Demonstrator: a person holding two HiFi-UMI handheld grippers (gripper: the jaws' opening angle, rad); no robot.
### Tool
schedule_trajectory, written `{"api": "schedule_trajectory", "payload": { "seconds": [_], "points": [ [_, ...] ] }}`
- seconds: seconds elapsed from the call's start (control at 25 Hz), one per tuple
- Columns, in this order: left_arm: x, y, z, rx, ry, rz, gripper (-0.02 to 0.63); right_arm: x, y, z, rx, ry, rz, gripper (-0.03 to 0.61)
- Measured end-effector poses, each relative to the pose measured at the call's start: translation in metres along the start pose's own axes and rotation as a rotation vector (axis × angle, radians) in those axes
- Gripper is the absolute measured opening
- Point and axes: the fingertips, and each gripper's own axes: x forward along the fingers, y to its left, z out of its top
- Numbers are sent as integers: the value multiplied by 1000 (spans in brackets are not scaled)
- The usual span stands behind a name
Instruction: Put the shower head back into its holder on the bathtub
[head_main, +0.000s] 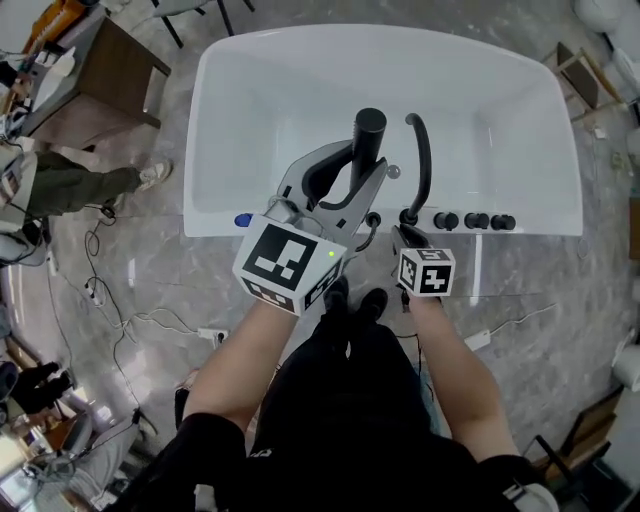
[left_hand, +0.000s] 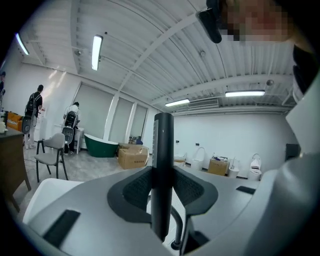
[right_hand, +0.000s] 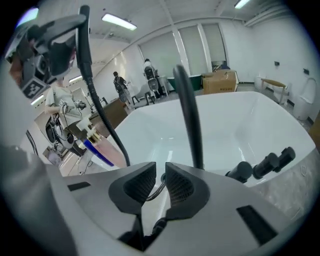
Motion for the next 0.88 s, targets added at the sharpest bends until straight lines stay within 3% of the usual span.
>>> {"api": "schedule_trajectory", "payload": {
  "seconds": [0.2,0.4,0.56,0.88],
  "points": [
    [-19,-30,62,17,-106,-53,140,-83,-4,44,1,-165,-32,54],
    [-31,-52,99,49,-158,-99,140,-155,-1,99,-26,-345,-76,28],
    [-44,-57,111,32,-168,-122,140,-195,11,129,-27,-443,-89,18],
    [-49,-80,112,52,-145,-163,138,-238,11,143,-12,-528,-95,15]
  ]
}}
